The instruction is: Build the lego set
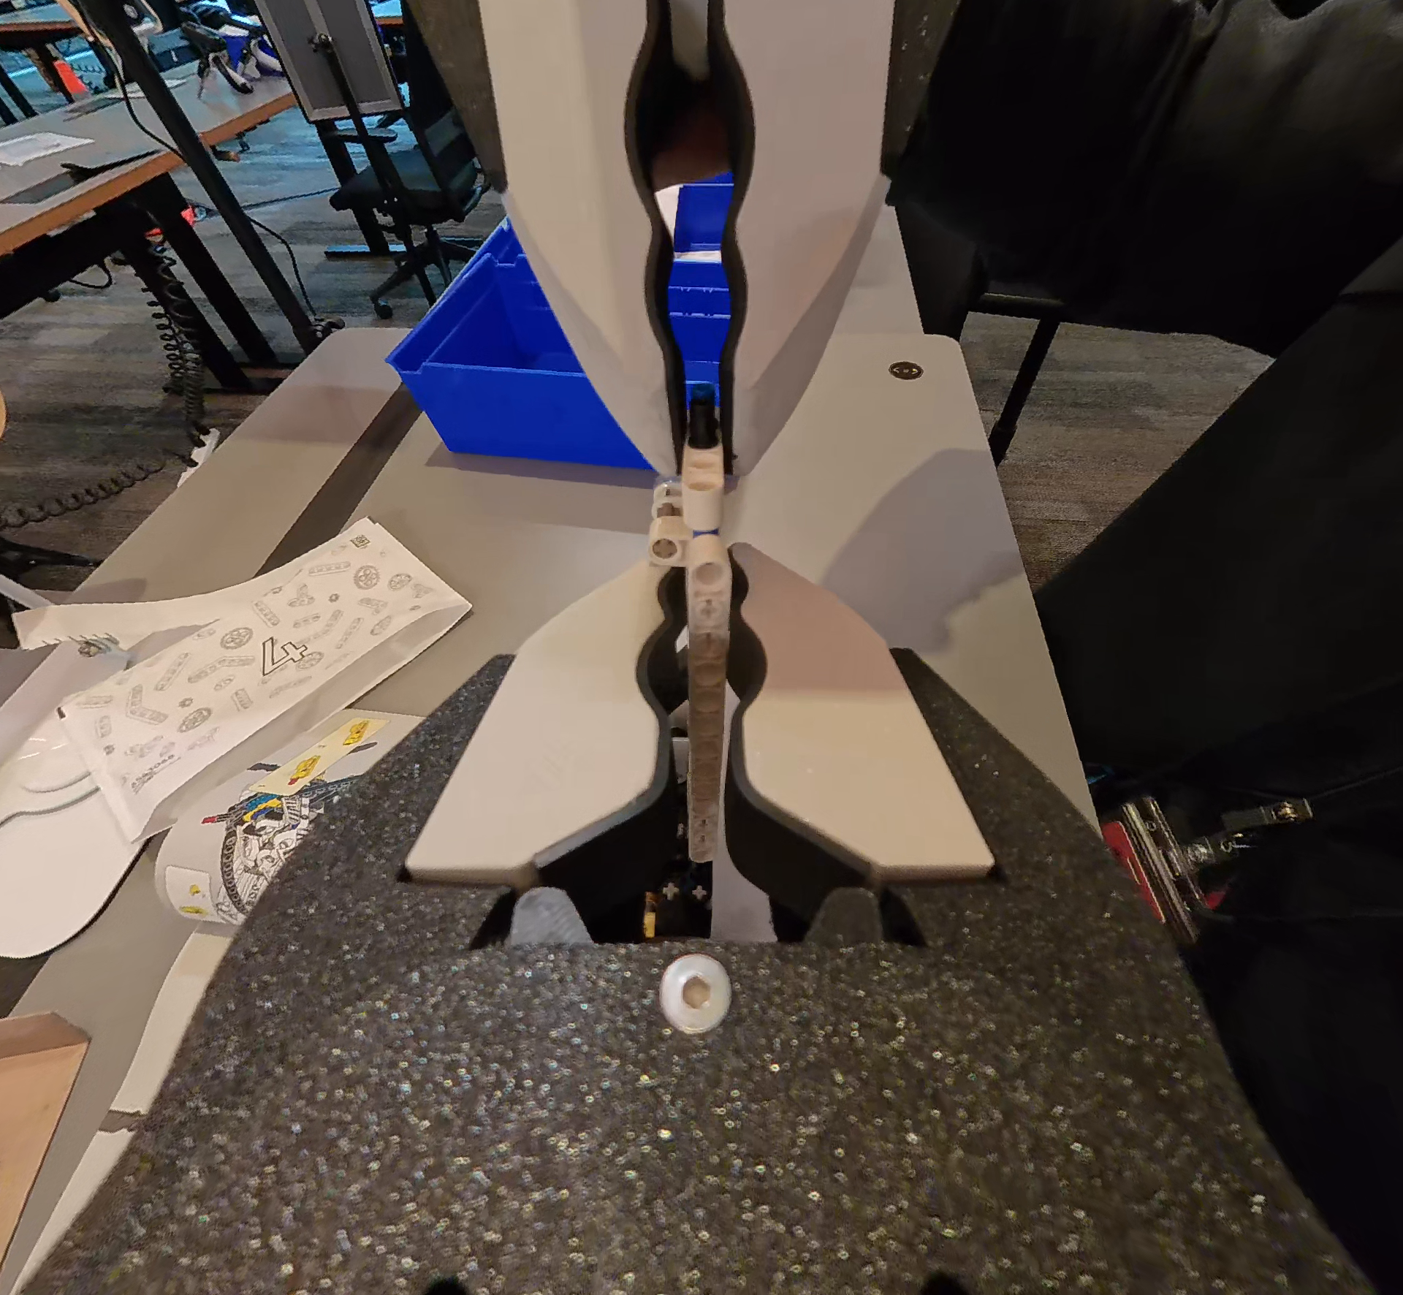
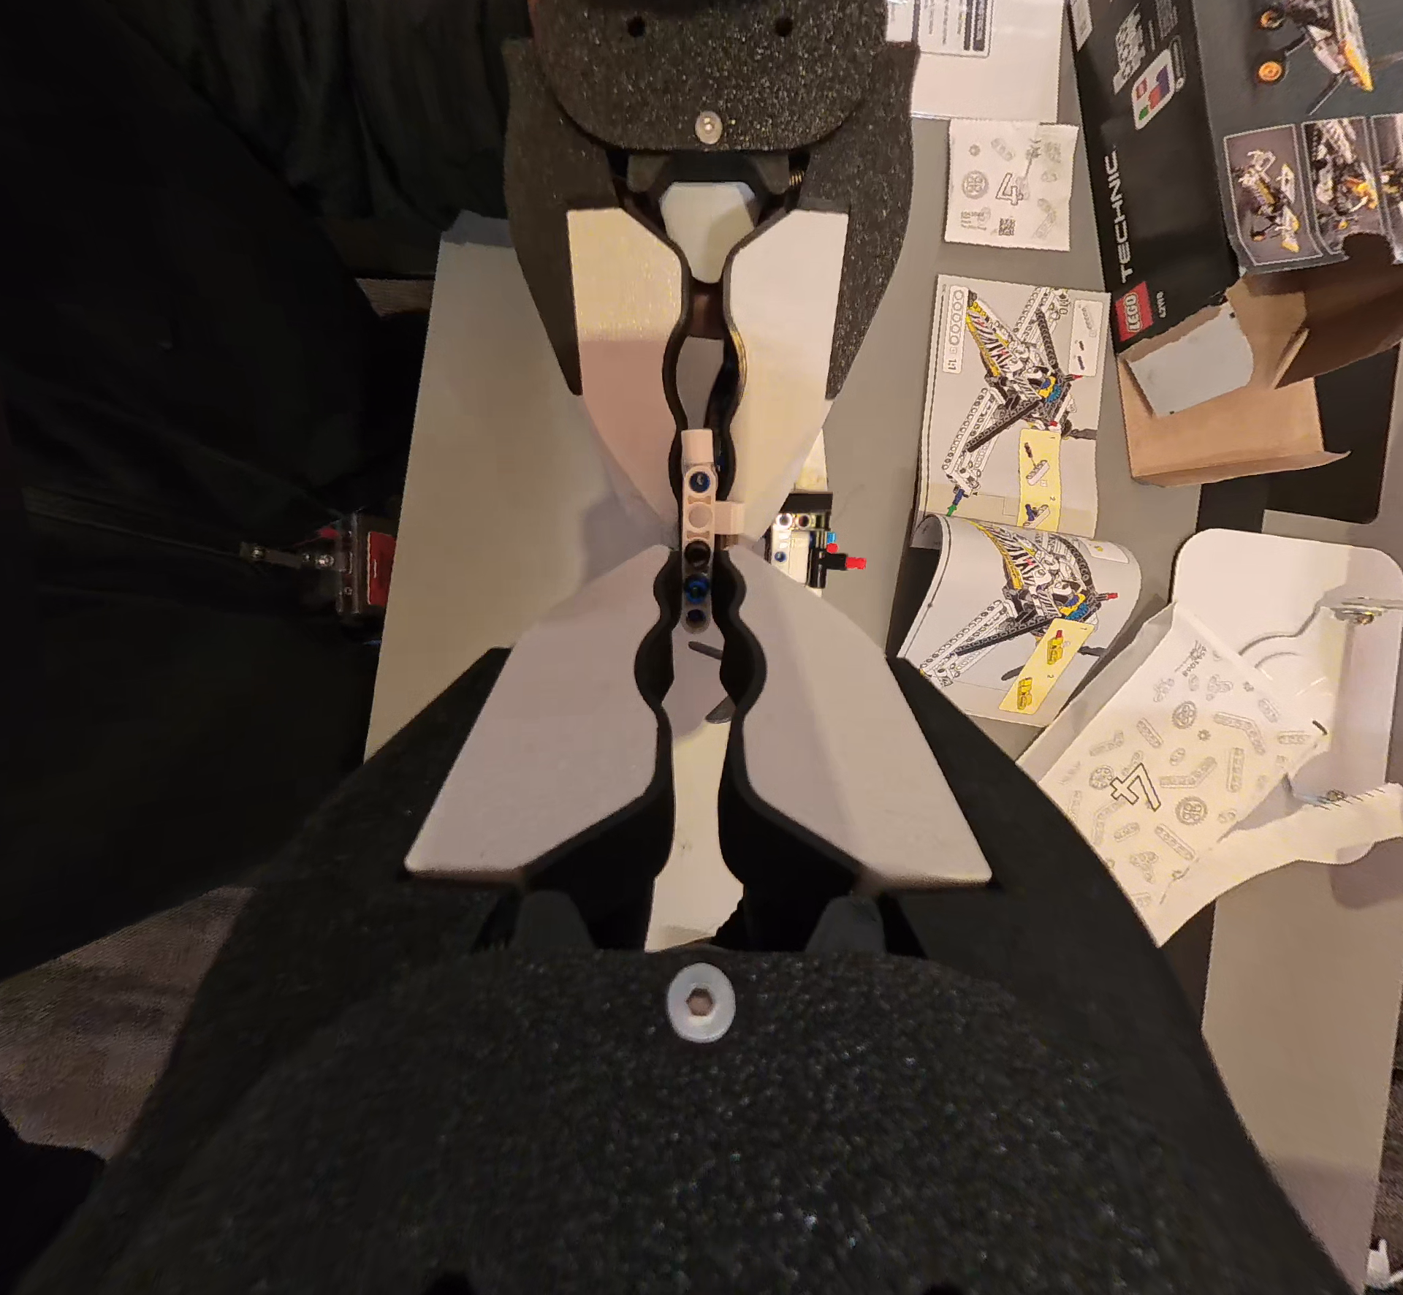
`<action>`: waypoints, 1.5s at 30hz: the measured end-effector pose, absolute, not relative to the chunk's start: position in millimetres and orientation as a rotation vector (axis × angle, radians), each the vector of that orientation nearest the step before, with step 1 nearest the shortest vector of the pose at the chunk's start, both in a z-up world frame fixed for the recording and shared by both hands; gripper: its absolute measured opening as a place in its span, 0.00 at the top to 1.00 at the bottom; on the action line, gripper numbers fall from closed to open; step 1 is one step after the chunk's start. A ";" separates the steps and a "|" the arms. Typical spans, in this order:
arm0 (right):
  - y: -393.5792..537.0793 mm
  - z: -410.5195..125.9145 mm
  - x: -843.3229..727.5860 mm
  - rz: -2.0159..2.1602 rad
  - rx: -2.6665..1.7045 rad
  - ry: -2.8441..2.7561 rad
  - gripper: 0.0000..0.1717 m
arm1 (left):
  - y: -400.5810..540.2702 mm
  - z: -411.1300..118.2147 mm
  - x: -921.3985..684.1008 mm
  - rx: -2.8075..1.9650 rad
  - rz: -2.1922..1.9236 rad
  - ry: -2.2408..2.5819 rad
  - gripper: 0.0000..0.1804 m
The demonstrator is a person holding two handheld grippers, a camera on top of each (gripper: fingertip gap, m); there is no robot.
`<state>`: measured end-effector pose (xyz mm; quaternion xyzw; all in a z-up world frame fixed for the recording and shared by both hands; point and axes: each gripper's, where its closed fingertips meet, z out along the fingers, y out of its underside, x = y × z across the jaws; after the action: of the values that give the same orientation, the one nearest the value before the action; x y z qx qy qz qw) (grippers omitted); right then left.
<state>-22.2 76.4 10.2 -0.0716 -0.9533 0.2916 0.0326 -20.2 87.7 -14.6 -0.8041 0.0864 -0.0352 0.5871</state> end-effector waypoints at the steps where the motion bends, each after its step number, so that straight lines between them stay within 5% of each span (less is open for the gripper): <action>1: 76.3 10.4 -21.9 0.899 -0.215 -2.940 0.96 | 87.7 -14.2 -19.9 -1.874 -0.080 0.204 0.96; 37: 74.0 4.1 -34.0 0.913 -0.321 -2.907 0.96 | 84.9 -20.2 -33.5 -1.927 0.013 0.184 0.97; 45: 73.2 2.8 -26.5 0.876 -0.051 -2.898 0.96 | 84.6 -21.3 -27.4 -1.931 -0.014 0.225 0.97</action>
<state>-26.5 73.2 2.8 -0.0170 -0.9556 0.2887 0.0568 -27.4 84.6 -21.3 -0.8204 0.0955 -0.0060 0.5637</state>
